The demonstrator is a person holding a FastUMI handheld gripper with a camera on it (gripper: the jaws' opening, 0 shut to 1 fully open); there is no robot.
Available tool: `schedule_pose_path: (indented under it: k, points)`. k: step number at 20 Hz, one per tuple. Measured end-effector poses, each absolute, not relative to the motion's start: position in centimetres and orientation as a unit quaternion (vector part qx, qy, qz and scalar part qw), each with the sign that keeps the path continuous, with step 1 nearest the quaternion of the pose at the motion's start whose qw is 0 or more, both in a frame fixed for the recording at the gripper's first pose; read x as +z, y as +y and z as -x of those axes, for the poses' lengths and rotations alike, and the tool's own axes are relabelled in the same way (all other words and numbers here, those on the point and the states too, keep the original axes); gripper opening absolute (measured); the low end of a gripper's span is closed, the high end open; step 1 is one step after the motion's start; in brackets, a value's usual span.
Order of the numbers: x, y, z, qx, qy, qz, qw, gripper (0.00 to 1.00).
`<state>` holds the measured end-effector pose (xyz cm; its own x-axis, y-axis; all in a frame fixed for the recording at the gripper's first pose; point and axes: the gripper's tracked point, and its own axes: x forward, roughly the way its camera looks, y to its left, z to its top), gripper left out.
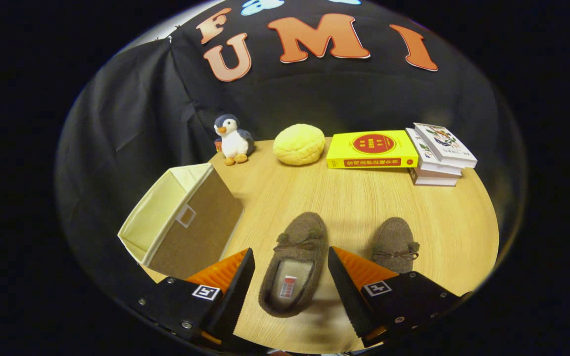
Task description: Open the storage box then place both shoes into the box .Put the left shoe in first, then the right shoe, with the right side of both shoes facing outward in a uniform manner.
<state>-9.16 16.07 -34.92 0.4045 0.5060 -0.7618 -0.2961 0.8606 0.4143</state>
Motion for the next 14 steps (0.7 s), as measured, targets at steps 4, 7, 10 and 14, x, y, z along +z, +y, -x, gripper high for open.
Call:
schedule_pose_path:
  k: [4, 7, 10, 14]
  points:
    - [-38.2, 16.2, 9.9, 0.237, 0.520, -0.088, 0.816, 0.91]
    - [-40.5, 16.0, 10.2, 0.238, 0.534, -0.061, 0.809, 0.91]
    - [-42.6, 15.7, 10.5, 0.238, 0.548, -0.037, 0.801, 0.91]
    - [-44.4, 15.9, 9.8, 0.237, 0.551, -0.017, 0.800, 0.91]
